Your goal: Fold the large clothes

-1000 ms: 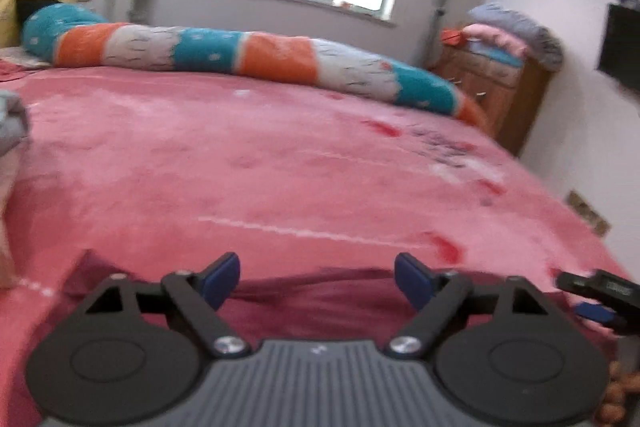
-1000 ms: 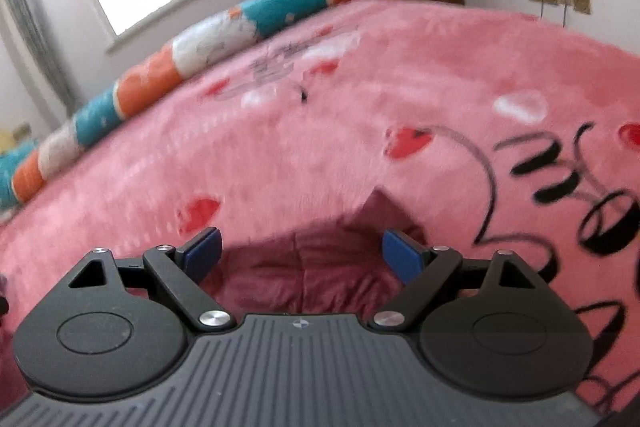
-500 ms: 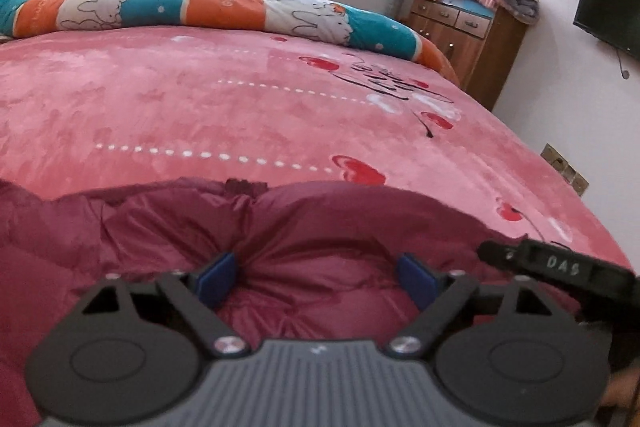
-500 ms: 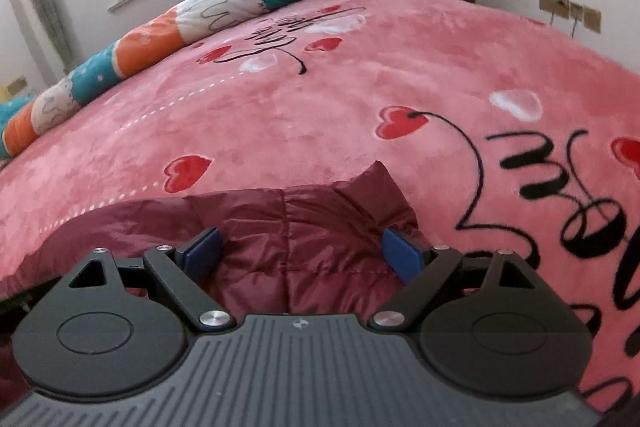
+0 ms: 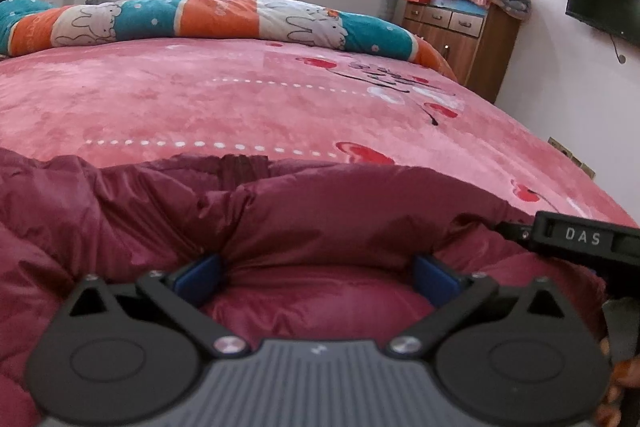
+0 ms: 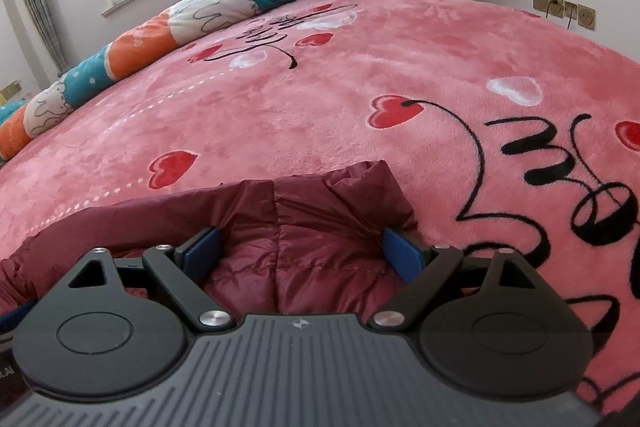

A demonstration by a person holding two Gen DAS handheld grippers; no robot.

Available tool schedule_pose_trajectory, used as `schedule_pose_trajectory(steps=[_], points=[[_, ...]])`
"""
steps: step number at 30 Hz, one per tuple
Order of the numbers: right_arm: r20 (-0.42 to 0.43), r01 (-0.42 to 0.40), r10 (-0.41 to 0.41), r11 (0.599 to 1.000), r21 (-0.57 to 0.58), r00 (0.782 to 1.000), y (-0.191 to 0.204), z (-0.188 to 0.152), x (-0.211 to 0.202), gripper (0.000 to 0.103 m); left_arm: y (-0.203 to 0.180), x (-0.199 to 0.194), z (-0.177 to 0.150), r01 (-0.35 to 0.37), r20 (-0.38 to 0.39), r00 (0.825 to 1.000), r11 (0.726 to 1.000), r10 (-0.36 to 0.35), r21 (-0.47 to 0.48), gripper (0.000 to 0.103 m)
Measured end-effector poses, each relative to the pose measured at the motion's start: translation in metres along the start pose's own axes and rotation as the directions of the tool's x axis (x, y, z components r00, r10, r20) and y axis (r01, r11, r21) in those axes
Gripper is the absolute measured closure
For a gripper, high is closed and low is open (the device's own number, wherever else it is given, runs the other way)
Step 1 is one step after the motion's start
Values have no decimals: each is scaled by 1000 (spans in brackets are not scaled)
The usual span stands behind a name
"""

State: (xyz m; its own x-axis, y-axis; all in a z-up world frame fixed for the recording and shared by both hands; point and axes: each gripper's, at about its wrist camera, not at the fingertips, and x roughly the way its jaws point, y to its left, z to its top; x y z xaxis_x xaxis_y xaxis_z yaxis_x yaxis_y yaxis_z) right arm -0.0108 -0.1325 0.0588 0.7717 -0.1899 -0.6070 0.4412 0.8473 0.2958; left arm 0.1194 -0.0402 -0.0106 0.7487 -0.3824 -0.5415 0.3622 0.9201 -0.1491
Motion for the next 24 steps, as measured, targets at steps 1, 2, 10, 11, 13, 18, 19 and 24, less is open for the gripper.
schedule_pose_trajectory(steps=[1, 2, 10, 11, 13, 18, 19, 24], points=[[2, 5, -5, 1000, -5, 1000, 1, -1, 0, 0, -1, 0, 0, -4, -2, 1000, 1000, 4, 4, 1], [3, 9, -9, 1000, -9, 1000, 2, -1, 1, 0, -1, 1, 0, -6, -5, 1000, 1000, 6, 7, 1], [8, -60, 60, 997, 57, 998, -11, 7, -15, 0, 3, -15, 15, 23, -49, 999, 999, -25, -31, 1], [18, -76, 75, 994, 78, 997, -14, 8, -25, 0, 6, -24, 17, 47, -44, 998, 998, -49, -52, 1], [68, -116, 110, 988, 103, 992, -20, 12, -49, 0, 12, -48, 25, 88, -18, 996, 992, -90, -88, 1], [149, -139, 130, 989, 51, 980, -32, 10, -105, 0, 35, -125, 34, 88, 52, 995, 994, -84, -64, 1], [155, -133, 125, 990, 42, 980, -36, 4, -116, 0, 42, -142, 34, 72, 51, 996, 996, -69, -49, 1], [106, -93, 89, 995, 38, 990, -61, -23, -147, 0, 92, -208, 23, -3, 10, 1000, 998, 4, -57, 1]])
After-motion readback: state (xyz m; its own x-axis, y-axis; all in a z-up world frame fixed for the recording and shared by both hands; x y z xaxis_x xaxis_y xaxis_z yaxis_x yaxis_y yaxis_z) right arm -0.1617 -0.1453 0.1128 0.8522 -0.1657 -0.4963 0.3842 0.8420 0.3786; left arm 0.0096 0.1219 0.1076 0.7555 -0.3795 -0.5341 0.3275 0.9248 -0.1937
